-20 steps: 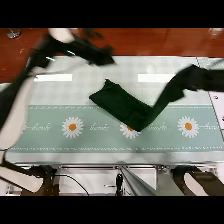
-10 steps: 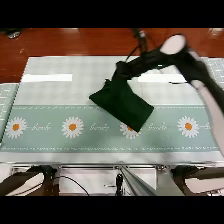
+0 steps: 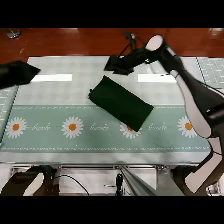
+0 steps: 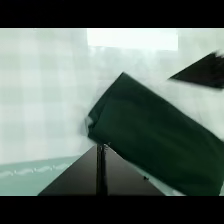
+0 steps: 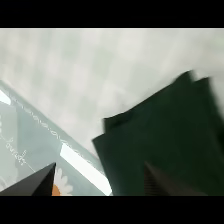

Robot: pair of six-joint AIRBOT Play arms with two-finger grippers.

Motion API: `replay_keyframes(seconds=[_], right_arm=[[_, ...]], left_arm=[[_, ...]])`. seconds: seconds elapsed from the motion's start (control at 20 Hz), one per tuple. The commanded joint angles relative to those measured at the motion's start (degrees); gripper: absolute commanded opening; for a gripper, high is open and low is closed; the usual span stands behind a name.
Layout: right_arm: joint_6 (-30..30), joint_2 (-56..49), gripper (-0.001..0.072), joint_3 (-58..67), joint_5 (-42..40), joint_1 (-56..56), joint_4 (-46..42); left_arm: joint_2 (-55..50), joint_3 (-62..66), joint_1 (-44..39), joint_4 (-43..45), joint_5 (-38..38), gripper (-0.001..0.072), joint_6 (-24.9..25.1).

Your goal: Fold the shirts.

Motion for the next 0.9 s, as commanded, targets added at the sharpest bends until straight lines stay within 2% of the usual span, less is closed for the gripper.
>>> replay_keyframes(seconds=[0.0,0.05,0.1,0.15,0.25,0.3,0.35,0.4,0.45,0.55,0.7,0.85], right_arm=[[0.1,5.9,0.0625,3.4,19.2,-9.2,-6.9],[-0.1,9.4,0.0625,2.3,24.5,-11.1,-16.0],[0.9,14.6,0.0625,-1.9,25.9,-12.7,-26.6],[4.9,20.6,0.0624,-9.2,21.6,-14.5,-31.5],[9.4,35.5,0.0624,-31.8,4.9,-16.9,-32.5],[13.7,43.3,0.0624,-45.2,-4.0,-17.0,-32.1],[17.8,49.6,0.0625,-57.2,-11.5,-16.9,-30.0],[20.6,55.2,0.0625,-68.9,-18.5,-16.6,-24.3],[20.6,58.9,0.0624,-77.6,-24.0,-16.3,-17.1],[16.6,61.4,0.0624,-88.1,-30.1,-15.3,-2.9],[9.3,55.6,0.0624,-89.0,-29.6,-12.3,5.4],[3.6,46.0,0.0624,-85.3,-26.3,-10.8,8.4]], left_arm=[[1.3,-8.6,-0.1,-1.1,2.8,0.0024,-0.5],[1.3,-9.9,-0.1,-1.1,2.6,0.0024,-1.2],[1.4,-11.0,-0.1,-1.4,2.6,0.0024,-1.2],[1.5,-12.1,-0.1,-2.5,2.6,0.0024,-1.4],[1.5,-13.8,-0.2,-5.6,2.6,0.0024,-1.5],[1.5,-14.5,-0.2,-6.6,2.6,0.0024,-1.5],[1.5,-15.1,-0.4,-7.1,2.7,0.0024,-1.4],[1.5,-15.5,-1.0,-7.1,2.8,0.0024,-1.2],[1.5,-15.8,-1.9,-7.1,2.9,0.0024,-0.9],[1.4,-15.8,-3.9,-6.9,3.3,0.0024,-0.4],[1.4,-15.8,-6.7,-7.0,6.1,0.0024,-0.5],[1.4,-15.8,-8.3,-7.0,7.3,0.0024,-0.5]])
